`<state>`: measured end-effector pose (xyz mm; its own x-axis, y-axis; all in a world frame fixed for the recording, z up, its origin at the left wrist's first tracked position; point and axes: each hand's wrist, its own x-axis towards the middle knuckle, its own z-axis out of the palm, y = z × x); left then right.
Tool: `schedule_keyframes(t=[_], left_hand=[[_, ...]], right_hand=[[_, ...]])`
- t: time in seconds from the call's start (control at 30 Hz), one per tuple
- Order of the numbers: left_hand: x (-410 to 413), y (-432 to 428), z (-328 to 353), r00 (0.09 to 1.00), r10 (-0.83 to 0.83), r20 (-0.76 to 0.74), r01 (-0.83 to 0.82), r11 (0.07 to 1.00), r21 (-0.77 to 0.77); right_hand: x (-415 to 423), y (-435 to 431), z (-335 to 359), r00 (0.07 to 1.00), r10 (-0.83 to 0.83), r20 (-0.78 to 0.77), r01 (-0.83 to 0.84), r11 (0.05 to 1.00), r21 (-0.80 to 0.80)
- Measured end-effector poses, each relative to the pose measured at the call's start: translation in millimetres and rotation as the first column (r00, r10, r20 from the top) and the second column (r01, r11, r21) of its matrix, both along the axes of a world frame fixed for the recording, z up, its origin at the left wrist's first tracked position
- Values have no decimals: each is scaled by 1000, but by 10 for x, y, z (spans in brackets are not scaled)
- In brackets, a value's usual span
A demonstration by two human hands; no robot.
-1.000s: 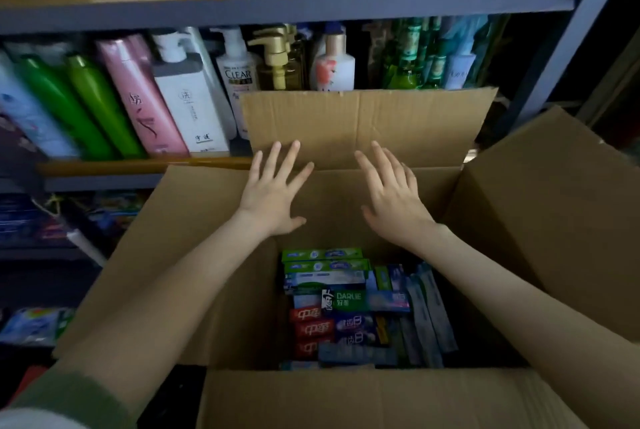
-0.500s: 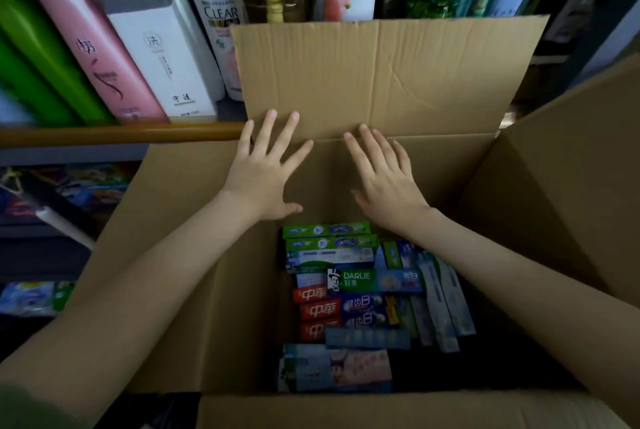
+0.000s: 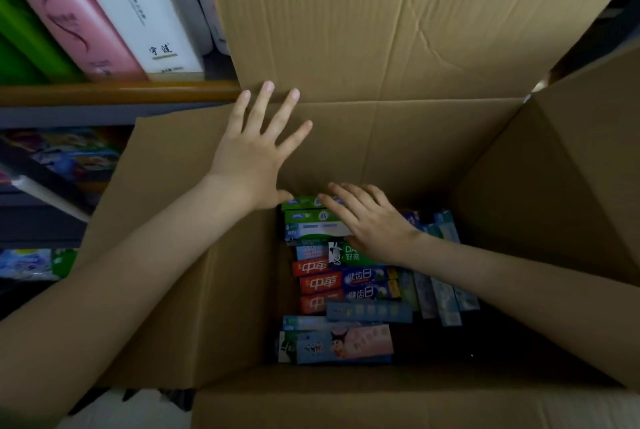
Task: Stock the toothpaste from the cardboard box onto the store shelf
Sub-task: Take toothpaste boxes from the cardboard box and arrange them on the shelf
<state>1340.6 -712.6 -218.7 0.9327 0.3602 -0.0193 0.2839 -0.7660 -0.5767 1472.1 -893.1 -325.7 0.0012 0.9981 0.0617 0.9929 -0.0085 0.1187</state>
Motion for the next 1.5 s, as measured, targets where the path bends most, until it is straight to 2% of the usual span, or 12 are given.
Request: schedule_keyframes(t=[0.17, 0.3, 0.43, 0.53, 0.67, 0.73, 0.87, 1.0, 1.1, 1.17, 1.27, 1.5], left_hand=[[9, 9, -13, 1000, 9, -26, -9, 1000, 9], [22, 20, -19, 999, 20, -49, -19, 1000, 18], [26, 25, -18, 998, 22, -60, -21, 999, 30], [31, 35, -14, 998, 22, -65, -19, 999, 36], [23, 38, -11, 998, 19, -63, -17, 999, 29], [23, 30, 0, 997, 18, -70, -17, 1000, 23], [40, 34, 17, 995, 21, -94, -22, 1000, -13], [48, 37, 62, 989, 25, -148, -32, 999, -41], [57, 23, 99, 987, 34, -160, -46, 996, -74], [61, 19, 118, 987, 37, -156, -55, 992, -112], [52, 20, 144, 991, 10, -130, -34, 982, -186], [39, 42, 137, 998, -57, -40, 42, 955, -295]], right_hand=[[146, -80, -117, 999, -37, 25, 39, 995, -89], [289, -251, -355, 997, -66, 27, 71, 958, -278], [339, -278, -472, 991, -136, -2, 121, 887, -447], [373, -243, -501, 981, -194, -10, 149, 786, -599], [370, -246, -588, 983, -185, 1, 133, 705, -697], [372, -224, -575, 978, -201, -50, 108, 701, -705], [454, -117, -346, 904, -287, -317, 12, 758, -652], [502, 6, 5, 746, -314, -587, 1, 882, -471], [524, 76, 240, 650, -263, -713, 68, 955, -289], [533, 88, 350, 630, -217, -746, 103, 975, -197], [531, 73, 466, 664, -157, -731, 106, 988, -116], [519, 3, 414, 667, -207, -716, 87, 976, -202]])
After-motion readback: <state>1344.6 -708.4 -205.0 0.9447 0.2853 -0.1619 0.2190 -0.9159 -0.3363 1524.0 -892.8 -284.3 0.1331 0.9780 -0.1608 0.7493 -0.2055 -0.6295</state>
